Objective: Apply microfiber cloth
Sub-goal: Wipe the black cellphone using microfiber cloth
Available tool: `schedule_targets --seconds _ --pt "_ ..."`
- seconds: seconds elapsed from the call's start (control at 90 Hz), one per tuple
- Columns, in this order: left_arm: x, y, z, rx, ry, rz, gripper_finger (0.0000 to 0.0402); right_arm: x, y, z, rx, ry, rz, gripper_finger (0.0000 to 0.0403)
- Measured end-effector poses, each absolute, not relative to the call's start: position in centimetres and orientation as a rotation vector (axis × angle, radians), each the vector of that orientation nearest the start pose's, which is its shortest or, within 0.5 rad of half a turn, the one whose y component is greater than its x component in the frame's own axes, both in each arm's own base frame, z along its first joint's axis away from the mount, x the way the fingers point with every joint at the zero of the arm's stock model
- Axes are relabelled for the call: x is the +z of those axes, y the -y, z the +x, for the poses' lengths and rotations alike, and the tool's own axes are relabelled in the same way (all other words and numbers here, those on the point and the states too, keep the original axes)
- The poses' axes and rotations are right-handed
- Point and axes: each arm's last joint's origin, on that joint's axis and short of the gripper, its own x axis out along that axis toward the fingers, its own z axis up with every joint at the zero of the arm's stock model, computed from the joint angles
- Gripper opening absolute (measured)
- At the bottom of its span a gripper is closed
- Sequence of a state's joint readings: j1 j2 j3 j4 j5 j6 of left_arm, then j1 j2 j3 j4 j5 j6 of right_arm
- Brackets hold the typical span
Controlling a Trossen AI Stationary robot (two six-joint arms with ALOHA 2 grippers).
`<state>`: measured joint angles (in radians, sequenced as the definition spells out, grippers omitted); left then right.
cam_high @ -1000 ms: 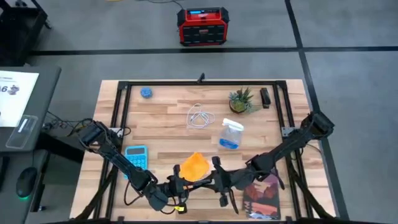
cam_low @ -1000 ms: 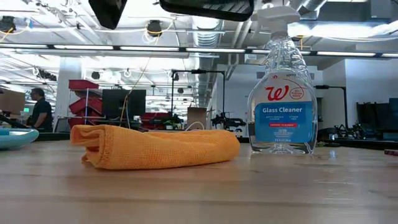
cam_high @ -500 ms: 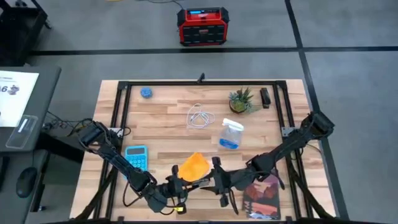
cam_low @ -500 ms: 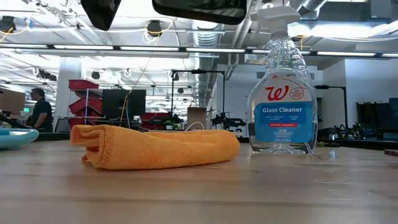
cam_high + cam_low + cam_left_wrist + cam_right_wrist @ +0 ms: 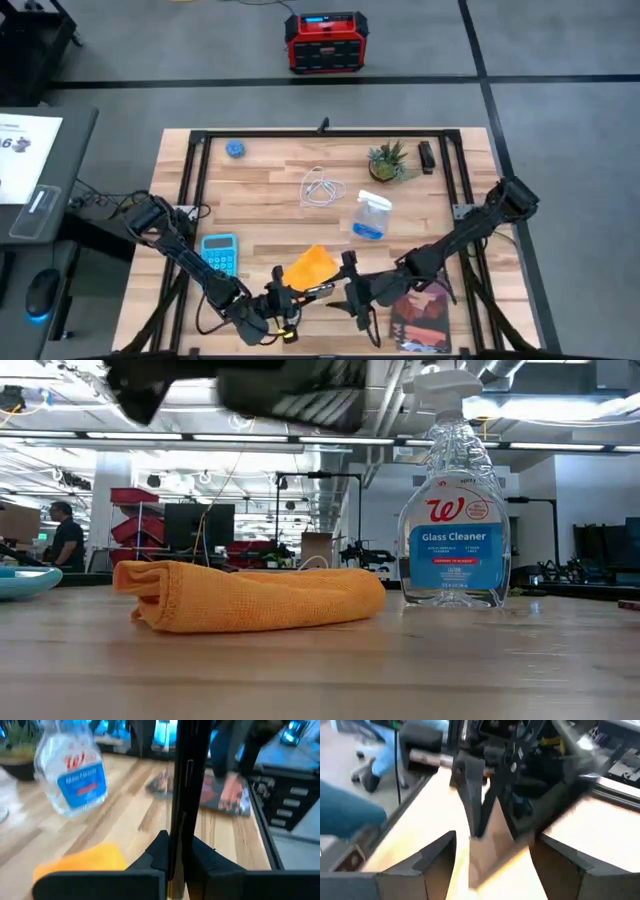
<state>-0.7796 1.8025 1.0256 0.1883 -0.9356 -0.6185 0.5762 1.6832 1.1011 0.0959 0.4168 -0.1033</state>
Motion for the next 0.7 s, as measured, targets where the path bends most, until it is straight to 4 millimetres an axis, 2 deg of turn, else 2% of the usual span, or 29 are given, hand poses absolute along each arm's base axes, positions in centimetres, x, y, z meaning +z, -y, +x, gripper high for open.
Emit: schedule_targets --seconds 0.156,0.322,0.389,0.544,0.7 --pt "19.5 23.9 26.4 0.124 -0.483 -0.243 0.0008 24.1 -19.4 30.2 0.279 -0.468 -0.672 0.0235" --pt "20.2 23.9 26.4 -0.169 -0.687 -0.358 0.0008 24.2 -20.6 29.6 0.439 -0.345 -1.232 0.0235" --pt "20.0 23.8 26.6 -0.229 -0.746 -0.392 0.0008 24.2 -20.8 29.9 0.427 -0.29 -1.414 0.0235" --pt "19.6 23.4 27.0 -0.271 -0.802 -0.423 0.0008 24.6 -21.5 30.9 0.366 -0.126 -1.61 0.0235" --pt "19.7 23.2 27.3 -0.31 -0.815 -0.436 0.0007 23.2 -22.7 31.4 0.439 -0.01 -1.844 0.0235"
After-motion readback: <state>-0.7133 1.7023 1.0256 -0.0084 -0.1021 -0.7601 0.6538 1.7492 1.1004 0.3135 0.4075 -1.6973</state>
